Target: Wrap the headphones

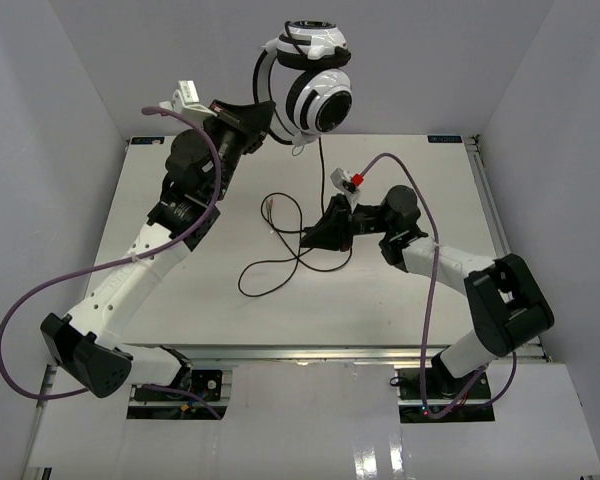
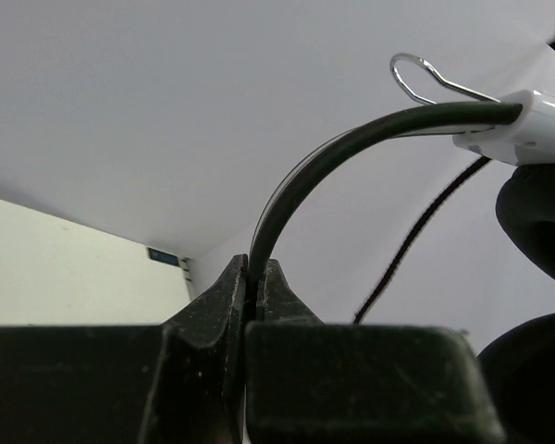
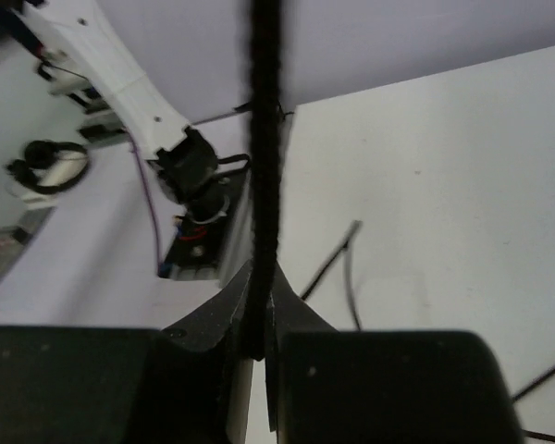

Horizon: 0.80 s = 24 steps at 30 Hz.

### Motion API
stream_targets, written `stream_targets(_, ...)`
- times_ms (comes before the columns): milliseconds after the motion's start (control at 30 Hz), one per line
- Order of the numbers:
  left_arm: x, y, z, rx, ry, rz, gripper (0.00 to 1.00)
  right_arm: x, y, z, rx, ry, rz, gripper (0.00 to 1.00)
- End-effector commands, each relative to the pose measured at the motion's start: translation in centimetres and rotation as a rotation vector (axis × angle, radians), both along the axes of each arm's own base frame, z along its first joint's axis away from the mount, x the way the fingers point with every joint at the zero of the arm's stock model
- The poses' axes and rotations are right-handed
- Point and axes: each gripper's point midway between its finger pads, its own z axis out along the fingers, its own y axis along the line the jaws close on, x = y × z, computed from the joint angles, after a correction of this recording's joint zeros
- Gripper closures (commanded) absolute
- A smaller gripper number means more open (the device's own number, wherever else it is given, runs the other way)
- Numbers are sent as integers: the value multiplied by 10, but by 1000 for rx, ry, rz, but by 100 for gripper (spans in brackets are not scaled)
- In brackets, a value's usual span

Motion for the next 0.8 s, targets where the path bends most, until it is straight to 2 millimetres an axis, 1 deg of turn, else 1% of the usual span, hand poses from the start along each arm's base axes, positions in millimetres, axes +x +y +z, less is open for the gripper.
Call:
stream_targets(0,5,68,47,-10,-53,347,100,-3,12,-28,-200,-261,-147,92)
stream_targets(67,25,81,33,88,-20,487,100,9,9,-30,-281,-332,-272,92)
stream_targets(100,33,85,28,168,-15,541,100,13,5,-27,-311,-367,-306,92)
stream_targets(133,37,87,25,213,-7,572,100,19,1,-23,-335,-423,-337,92)
stream_targets(200,48,90,9,374,8,628,100,32,-16,-24,-451,-483,-411,92)
stream_targets(300,70,85,-39,598,70,662,100,56,-35,-2,-583,-653,-523,92)
stream_targets(367,84,77,-82,739,121,647,100,72,-47,21,-651,-778,-601,92)
stream_targets(400,89,70,-101,814,135,626,100,76,-53,31,-681,-817,-628,92)
stream_targets(433,92,68,-114,873,145,613,100,80,-59,36,-718,-852,-651,92)
stream_targets(467,93,63,-128,938,152,592,100,88,-68,43,-759,-900,-693,92)
stream_targets(500,93,54,-151,1020,161,553,100,97,-81,59,-796,-956,-764,92)
stream_targets(533,92,48,-168,1070,168,522,100,103,-90,71,-818,-994,-820,92)
stream_targets(600,84,37,-182,1134,145,460,100,110,-100,88,-832,-1075,-882,92)
stream_targets(667,74,30,-194,1160,115,391,100,117,-108,98,-855,-1123,-936,92)
stream_targets(700,67,25,-197,1166,93,348,100,120,-111,100,-871,-1136,-953,92)
stream_targets(767,53,19,-196,1169,47,278,100,128,-117,99,-911,-1151,-994,92)
